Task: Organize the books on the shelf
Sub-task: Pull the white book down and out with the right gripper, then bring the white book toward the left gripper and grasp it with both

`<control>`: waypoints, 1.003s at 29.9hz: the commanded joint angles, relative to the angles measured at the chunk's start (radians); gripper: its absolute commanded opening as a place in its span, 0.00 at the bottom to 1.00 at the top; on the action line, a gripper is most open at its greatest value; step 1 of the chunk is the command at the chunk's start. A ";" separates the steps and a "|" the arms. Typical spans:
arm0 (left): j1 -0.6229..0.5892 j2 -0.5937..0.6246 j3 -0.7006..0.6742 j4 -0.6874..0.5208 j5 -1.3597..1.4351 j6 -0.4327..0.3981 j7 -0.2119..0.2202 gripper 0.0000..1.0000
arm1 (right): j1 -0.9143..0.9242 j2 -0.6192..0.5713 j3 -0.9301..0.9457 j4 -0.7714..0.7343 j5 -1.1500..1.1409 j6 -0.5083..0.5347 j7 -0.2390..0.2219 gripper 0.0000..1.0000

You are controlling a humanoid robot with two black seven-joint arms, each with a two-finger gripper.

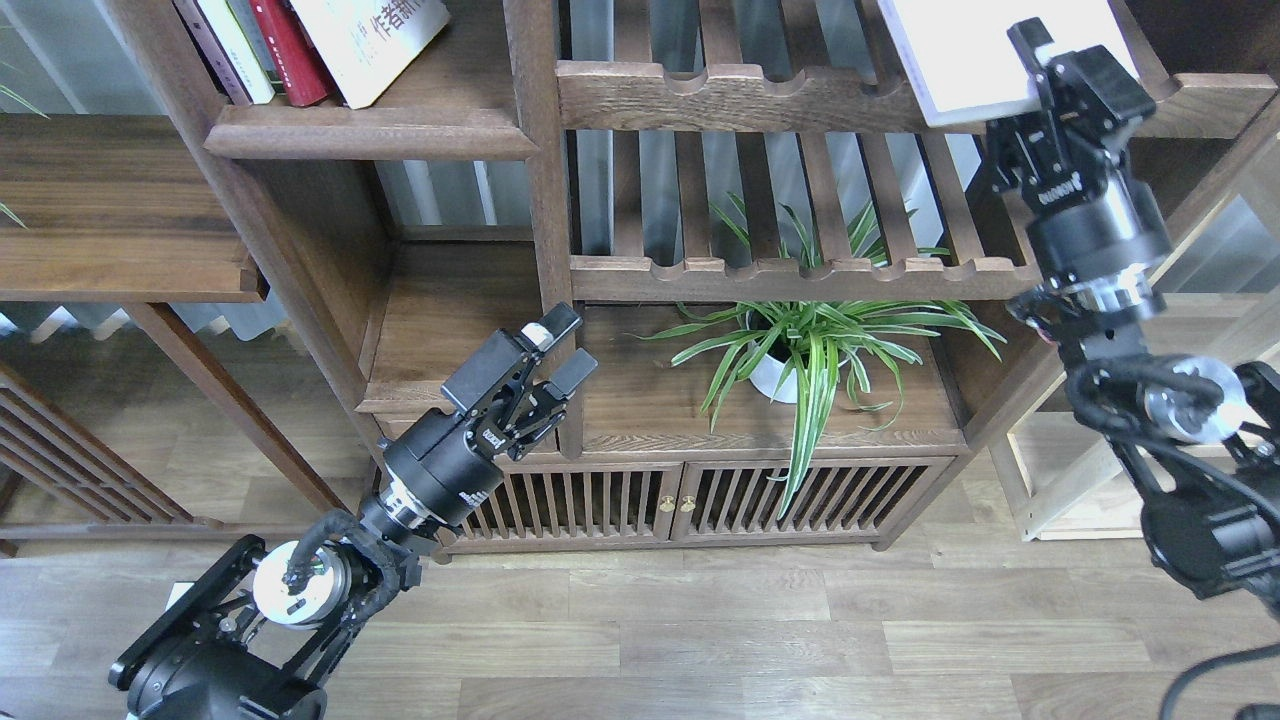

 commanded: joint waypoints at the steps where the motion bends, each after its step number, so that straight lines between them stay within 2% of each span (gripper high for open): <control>1: -0.012 0.000 0.013 0.001 0.003 0.000 0.001 0.98 | -0.061 -0.030 -0.031 0.000 -0.008 0.002 -0.001 0.03; 10: -0.080 0.000 0.060 0.036 0.003 0.000 -0.002 0.98 | -0.100 -0.001 -0.095 0.000 -0.081 0.002 0.002 0.03; 12: -0.101 0.000 0.068 0.053 0.003 0.000 -0.017 0.98 | -0.101 0.013 -0.095 0.000 -0.085 0.002 0.001 0.03; 14: -0.130 0.000 0.082 0.073 0.001 0.000 -0.055 0.98 | -0.101 0.026 -0.098 0.000 -0.089 0.002 0.002 0.03; 19: -0.216 0.000 0.112 0.129 0.003 0.000 -0.207 0.98 | -0.086 0.089 -0.098 0.000 -0.092 0.002 0.004 0.03; 22: -0.255 0.000 0.129 0.162 0.003 0.000 -0.272 0.98 | -0.067 0.121 -0.108 0.000 -0.106 0.002 0.004 0.03; 24: -0.279 0.000 0.131 0.177 0.003 0.000 -0.296 0.98 | -0.055 0.134 -0.131 0.000 -0.120 0.002 0.004 0.03; 30: -0.307 0.000 0.157 0.180 -0.006 0.000 -0.298 0.98 | -0.012 0.165 -0.201 0.003 -0.155 0.002 0.004 0.03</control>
